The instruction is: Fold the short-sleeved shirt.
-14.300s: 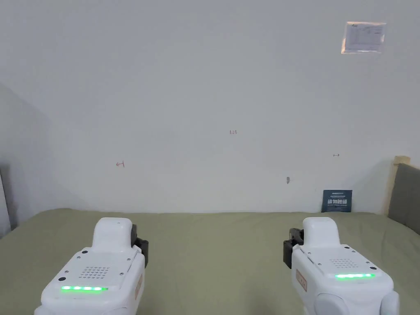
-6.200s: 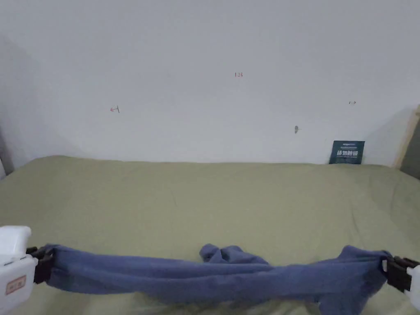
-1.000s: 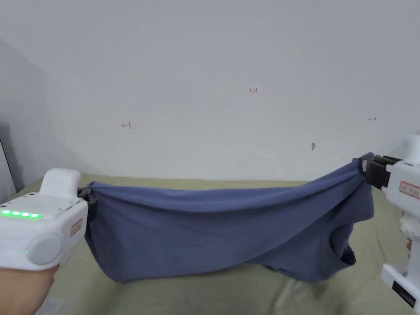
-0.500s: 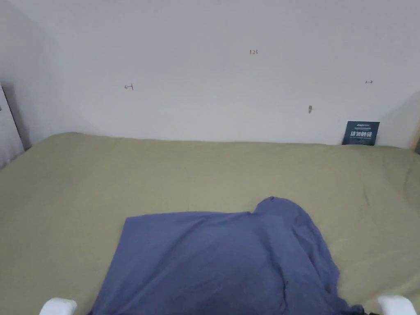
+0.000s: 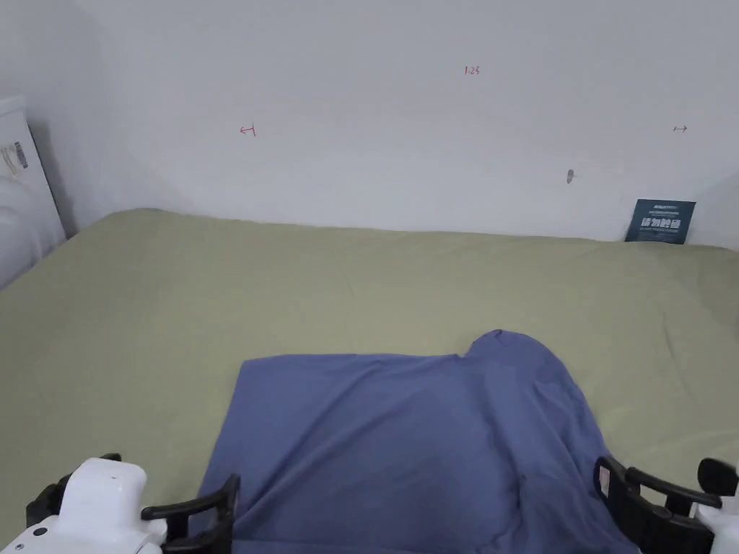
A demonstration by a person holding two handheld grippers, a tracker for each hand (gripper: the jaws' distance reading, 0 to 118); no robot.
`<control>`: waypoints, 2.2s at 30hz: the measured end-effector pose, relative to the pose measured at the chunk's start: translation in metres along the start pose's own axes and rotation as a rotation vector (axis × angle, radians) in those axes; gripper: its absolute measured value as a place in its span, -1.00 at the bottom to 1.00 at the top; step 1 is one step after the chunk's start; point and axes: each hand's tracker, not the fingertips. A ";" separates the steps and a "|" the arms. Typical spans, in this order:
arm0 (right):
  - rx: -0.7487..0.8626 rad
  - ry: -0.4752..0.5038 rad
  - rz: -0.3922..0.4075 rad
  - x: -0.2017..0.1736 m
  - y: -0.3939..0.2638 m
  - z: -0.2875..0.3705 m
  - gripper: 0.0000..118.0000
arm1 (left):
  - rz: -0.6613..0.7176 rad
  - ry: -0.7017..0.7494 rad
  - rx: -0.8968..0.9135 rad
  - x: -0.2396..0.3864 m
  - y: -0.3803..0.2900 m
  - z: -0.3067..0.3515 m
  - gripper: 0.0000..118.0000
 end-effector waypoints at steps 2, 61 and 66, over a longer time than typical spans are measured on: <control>0.055 -0.012 0.027 -0.018 0.002 0.008 -0.09 | -0.014 0.004 0.058 0.009 0.003 0.008 0.40; -0.418 -0.099 -0.071 0.092 -0.015 -0.082 -0.88 | -0.106 -0.017 -0.492 -0.042 -0.015 -0.116 -1.00; -0.452 -0.147 -0.064 0.098 0.010 -0.179 -0.88 | -0.110 -0.006 -0.592 -0.039 0.006 -0.206 -1.00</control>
